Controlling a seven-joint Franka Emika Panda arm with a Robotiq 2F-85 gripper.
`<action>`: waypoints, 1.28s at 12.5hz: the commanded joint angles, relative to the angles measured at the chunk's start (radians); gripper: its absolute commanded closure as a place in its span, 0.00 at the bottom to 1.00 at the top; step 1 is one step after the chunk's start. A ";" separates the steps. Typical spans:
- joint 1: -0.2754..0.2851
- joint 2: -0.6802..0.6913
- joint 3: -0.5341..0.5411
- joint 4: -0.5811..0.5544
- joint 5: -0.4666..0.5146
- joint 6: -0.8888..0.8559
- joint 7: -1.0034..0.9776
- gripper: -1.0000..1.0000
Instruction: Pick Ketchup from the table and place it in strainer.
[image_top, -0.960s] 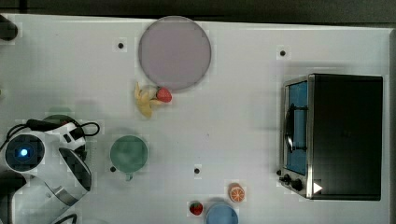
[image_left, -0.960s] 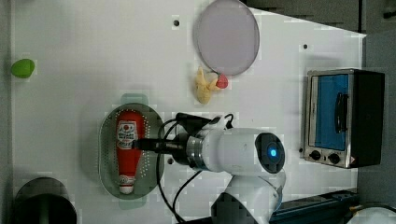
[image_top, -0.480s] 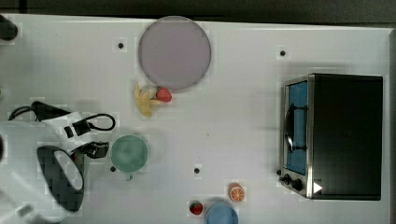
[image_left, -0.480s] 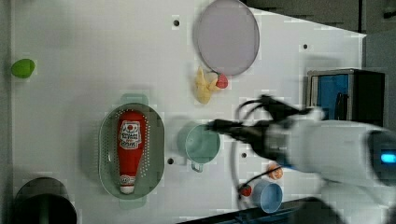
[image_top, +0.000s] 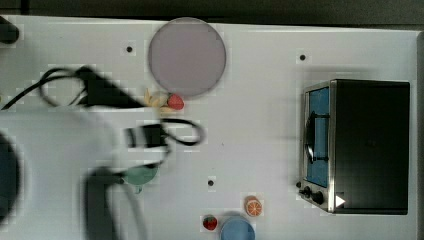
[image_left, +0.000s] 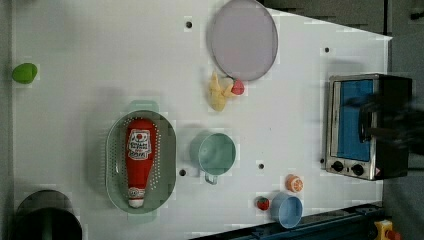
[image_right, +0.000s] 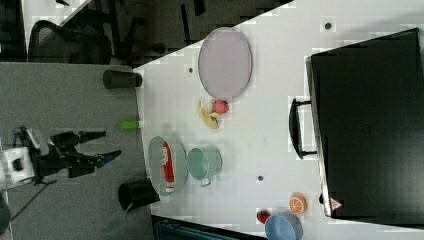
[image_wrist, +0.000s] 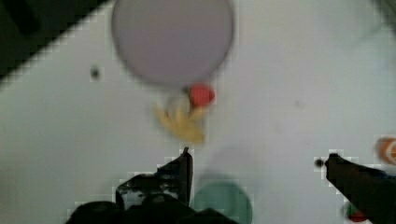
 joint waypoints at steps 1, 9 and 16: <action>-0.064 0.007 -0.147 -0.002 0.012 -0.044 -0.028 0.00; -0.062 0.013 -0.256 0.001 0.016 -0.089 -0.061 0.00; -0.055 0.013 -0.231 0.003 0.042 -0.146 -0.052 0.00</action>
